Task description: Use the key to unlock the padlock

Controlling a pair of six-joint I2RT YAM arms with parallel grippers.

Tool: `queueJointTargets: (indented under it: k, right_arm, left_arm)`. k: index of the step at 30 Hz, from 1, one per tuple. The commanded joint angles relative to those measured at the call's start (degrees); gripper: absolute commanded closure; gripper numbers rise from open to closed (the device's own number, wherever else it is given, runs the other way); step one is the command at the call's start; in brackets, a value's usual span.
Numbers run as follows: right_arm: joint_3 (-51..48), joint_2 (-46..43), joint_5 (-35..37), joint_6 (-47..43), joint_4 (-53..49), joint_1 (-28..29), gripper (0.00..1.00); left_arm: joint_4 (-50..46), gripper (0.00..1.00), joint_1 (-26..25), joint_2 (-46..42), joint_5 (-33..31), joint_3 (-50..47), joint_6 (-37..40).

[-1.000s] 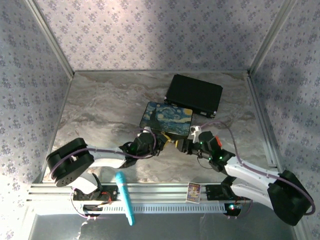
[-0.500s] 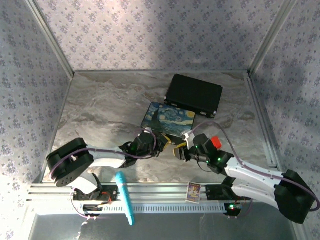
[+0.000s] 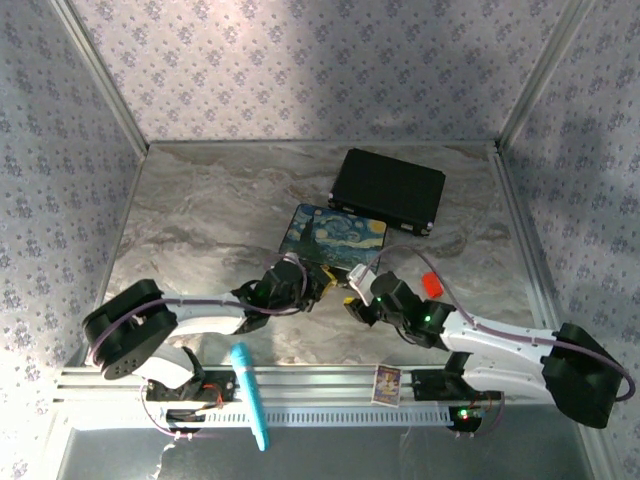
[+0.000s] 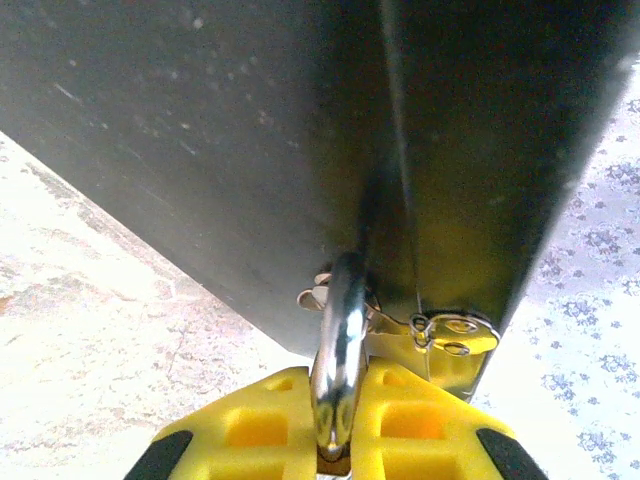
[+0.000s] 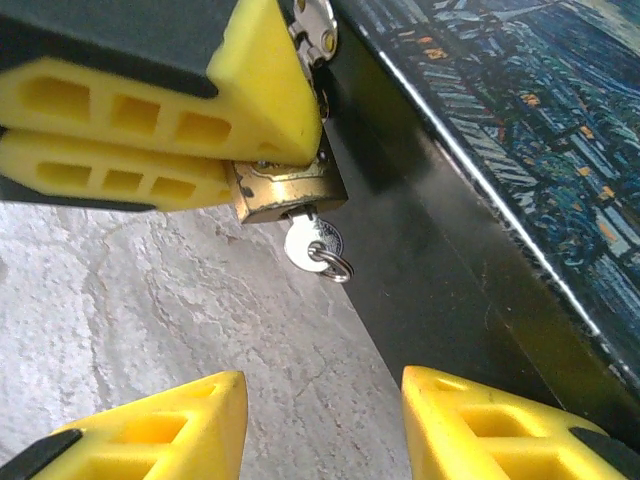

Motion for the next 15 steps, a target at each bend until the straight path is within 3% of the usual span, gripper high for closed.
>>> queueJointTargets:
  k: [1,10,15]
  right_arm:
    - [2.29,1.48,4.54,-7.17,2.66,1.25,0.55]
    - [5.17,6.68,9.01,-14.02,6.12,5.88,0.56]
    - [6.31,8.72,10.23,-14.94,5.74,5.48,0.6]
  left_arm:
    - [0.48,1.0,-0.11,-2.03,3.54,0.1,1.24]
    - [-1.73,1.0,-0.29,-2.74,4.44,0.86,2.92]
    - [-1.32,1.0,-0.37,-2.93,4.59,0.49,2.7]
